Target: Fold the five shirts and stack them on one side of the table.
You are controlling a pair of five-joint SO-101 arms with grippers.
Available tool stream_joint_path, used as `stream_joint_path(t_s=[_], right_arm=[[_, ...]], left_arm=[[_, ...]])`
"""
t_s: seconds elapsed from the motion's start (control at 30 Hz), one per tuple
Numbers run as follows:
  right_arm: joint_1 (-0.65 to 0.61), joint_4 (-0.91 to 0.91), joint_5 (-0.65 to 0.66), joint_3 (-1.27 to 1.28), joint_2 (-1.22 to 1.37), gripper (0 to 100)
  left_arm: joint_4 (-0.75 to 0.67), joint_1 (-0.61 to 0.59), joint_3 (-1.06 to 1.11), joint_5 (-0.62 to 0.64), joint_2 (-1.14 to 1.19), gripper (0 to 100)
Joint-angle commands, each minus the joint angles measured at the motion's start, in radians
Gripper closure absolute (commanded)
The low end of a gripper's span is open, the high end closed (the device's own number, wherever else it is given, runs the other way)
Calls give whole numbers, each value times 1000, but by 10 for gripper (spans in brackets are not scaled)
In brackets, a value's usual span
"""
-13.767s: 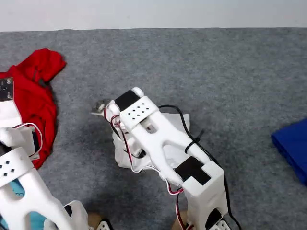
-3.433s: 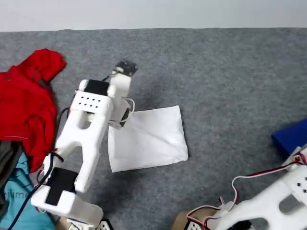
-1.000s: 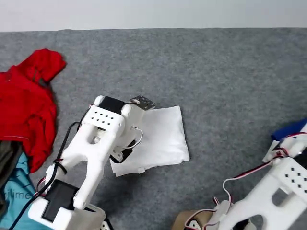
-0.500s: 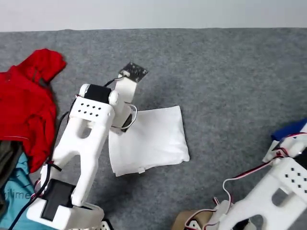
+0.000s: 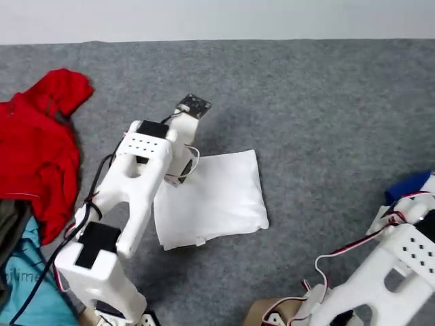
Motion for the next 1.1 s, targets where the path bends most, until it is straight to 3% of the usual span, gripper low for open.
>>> stream_joint_path(t_s=[0.0, 0.27, 0.4, 0.8, 1.07], right_arm=[[-8, -18, -5, -6, -24, 990], [-8, -41, -6, -5, -24, 990], [-8, -65, -6, -5, -24, 990], [-8, -59, -5, -5, -24, 990], [-8, -58, -3, -5, -24, 990]], left_arm=[[-17, -32, -51, 3, -2, 997], [222, -14, -325, 2, -3, 997], [258, -18, -351, 2, 9, 997], [-75, -23, -68, -3, 11, 996], [-81, -23, -50, -3, 3, 996]])
